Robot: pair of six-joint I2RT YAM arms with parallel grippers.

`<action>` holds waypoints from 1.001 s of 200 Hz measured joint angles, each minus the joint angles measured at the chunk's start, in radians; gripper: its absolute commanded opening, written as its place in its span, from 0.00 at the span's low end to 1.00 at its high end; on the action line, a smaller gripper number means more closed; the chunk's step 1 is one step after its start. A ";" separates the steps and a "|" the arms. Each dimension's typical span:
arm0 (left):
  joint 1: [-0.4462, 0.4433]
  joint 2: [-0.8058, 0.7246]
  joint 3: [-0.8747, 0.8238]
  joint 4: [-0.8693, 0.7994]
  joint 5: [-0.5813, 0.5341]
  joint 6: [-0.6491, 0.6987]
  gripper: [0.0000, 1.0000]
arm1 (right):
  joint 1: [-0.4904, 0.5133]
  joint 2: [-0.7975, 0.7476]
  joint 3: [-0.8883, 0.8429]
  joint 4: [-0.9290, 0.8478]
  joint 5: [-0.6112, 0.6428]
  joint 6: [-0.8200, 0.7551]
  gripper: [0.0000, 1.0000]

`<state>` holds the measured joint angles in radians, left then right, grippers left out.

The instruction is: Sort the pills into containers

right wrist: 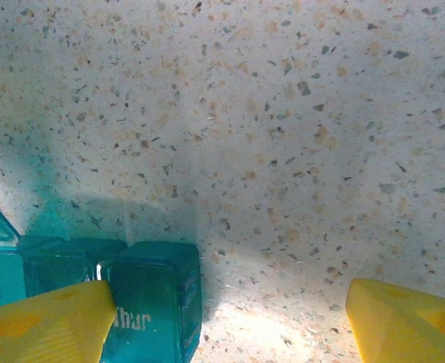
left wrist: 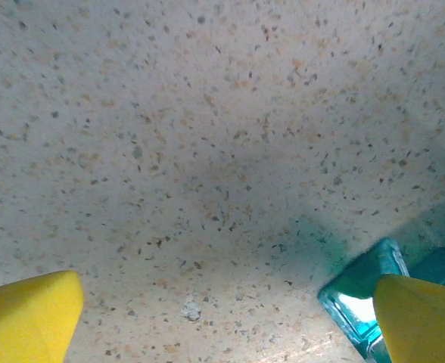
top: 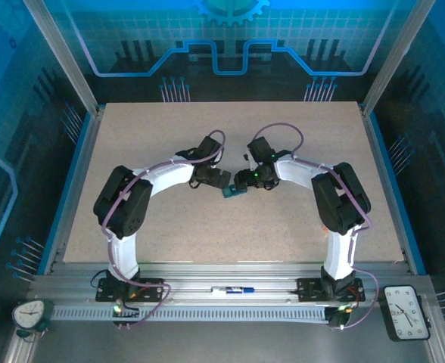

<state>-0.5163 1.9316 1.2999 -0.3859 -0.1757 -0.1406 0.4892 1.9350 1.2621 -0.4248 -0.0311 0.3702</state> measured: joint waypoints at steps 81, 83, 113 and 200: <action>0.000 -0.074 0.048 -0.028 0.023 -0.013 0.99 | 0.008 0.002 0.132 -0.149 0.001 0.015 0.84; 0.001 -0.077 0.048 -0.029 0.023 -0.014 0.99 | 0.008 0.002 0.138 -0.153 0.001 0.015 0.84; 0.008 -0.191 0.027 -0.020 0.035 -0.032 0.99 | 0.008 -0.005 0.195 -0.177 -0.003 0.019 0.84; 0.069 -0.514 -0.247 0.074 0.094 -0.185 0.99 | 0.007 -0.004 0.085 -0.098 -0.072 0.105 0.83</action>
<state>-0.4469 1.4178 1.0531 -0.3119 -0.0814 -0.3256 0.4961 1.9312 1.3476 -0.5232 -0.1032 0.4751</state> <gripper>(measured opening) 0.989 0.834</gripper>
